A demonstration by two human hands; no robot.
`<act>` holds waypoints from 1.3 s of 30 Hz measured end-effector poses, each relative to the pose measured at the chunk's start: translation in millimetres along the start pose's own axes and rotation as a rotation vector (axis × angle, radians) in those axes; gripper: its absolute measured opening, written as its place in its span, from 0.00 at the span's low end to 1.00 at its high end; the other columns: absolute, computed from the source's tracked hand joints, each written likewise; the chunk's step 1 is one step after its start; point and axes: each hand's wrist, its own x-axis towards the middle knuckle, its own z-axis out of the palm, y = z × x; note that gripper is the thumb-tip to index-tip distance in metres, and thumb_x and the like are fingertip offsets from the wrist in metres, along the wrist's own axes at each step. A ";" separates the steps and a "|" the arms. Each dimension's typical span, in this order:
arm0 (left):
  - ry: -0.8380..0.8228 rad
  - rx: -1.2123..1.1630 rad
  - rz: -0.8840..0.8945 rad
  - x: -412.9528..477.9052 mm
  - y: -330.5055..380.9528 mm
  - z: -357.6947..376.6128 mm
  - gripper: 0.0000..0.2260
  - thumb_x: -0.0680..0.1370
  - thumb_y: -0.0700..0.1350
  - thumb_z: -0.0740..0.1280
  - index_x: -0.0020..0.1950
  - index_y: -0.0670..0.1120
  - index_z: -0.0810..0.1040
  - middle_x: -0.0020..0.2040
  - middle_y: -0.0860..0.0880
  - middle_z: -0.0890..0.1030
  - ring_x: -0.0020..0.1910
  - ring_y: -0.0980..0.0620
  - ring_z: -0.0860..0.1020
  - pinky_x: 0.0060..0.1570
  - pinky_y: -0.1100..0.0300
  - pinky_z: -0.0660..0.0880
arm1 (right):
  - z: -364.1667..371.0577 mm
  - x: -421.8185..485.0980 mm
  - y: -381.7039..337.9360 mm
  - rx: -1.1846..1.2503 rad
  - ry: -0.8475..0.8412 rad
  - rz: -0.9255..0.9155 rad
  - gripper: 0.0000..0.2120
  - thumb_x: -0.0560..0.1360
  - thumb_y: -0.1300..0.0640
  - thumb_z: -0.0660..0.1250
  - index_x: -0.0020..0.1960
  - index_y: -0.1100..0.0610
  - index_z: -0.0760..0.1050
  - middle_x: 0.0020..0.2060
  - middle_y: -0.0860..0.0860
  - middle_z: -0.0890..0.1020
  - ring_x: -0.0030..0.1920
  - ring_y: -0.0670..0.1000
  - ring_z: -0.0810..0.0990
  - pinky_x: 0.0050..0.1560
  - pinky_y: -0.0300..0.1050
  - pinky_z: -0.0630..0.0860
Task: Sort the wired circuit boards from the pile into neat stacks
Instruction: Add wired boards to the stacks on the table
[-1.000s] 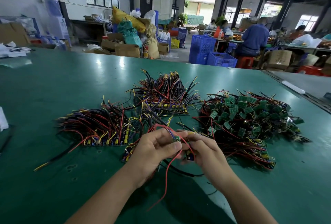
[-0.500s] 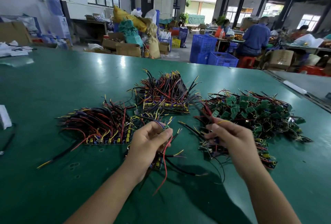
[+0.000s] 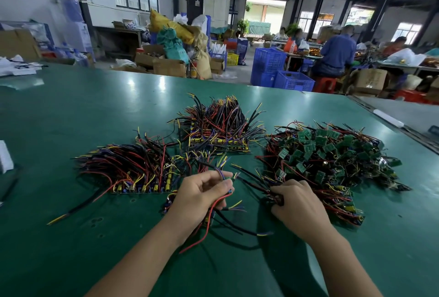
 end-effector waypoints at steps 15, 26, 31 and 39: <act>-0.263 0.003 -0.069 -5.4 0.2 1.0 0.11 0.72 0.48 0.72 0.53 0.46 0.84 0.40 0.43 0.82 0.29 0.51 0.76 0.30 0.62 0.74 | 5.0 -23.7 -41.7 1.071 -0.201 -0.479 0.31 0.69 0.68 0.68 0.69 0.50 0.68 0.59 0.48 0.81 0.55 0.55 0.82 0.56 0.52 0.79; -0.259 0.080 0.016 -5.7 1.3 -1.4 0.18 0.63 0.62 0.77 0.37 0.47 0.84 0.27 0.51 0.79 0.23 0.55 0.74 0.24 0.65 0.70 | -1.4 -23.8 -41.1 1.414 -0.271 -0.496 0.14 0.62 0.67 0.77 0.45 0.55 0.83 0.55 0.52 0.84 0.54 0.51 0.83 0.51 0.42 0.78; -0.117 0.281 0.101 -3.3 -5.3 4.2 0.08 0.66 0.58 0.74 0.37 0.55 0.83 0.30 0.54 0.80 0.30 0.60 0.76 0.33 0.67 0.72 | 0.8 -21.1 -39.9 1.446 -0.152 -0.398 0.11 0.60 0.70 0.75 0.39 0.62 0.77 0.50 0.52 0.85 0.51 0.51 0.84 0.48 0.40 0.79; -0.072 0.182 0.064 -2.5 -0.2 -0.1 0.33 0.62 0.41 0.78 0.64 0.51 0.70 0.55 0.48 0.79 0.53 0.53 0.78 0.49 0.58 0.77 | -4.2 -20.1 -40.7 1.348 -0.062 -0.298 0.14 0.61 0.61 0.77 0.39 0.61 0.72 0.39 0.54 0.81 0.38 0.51 0.78 0.41 0.43 0.74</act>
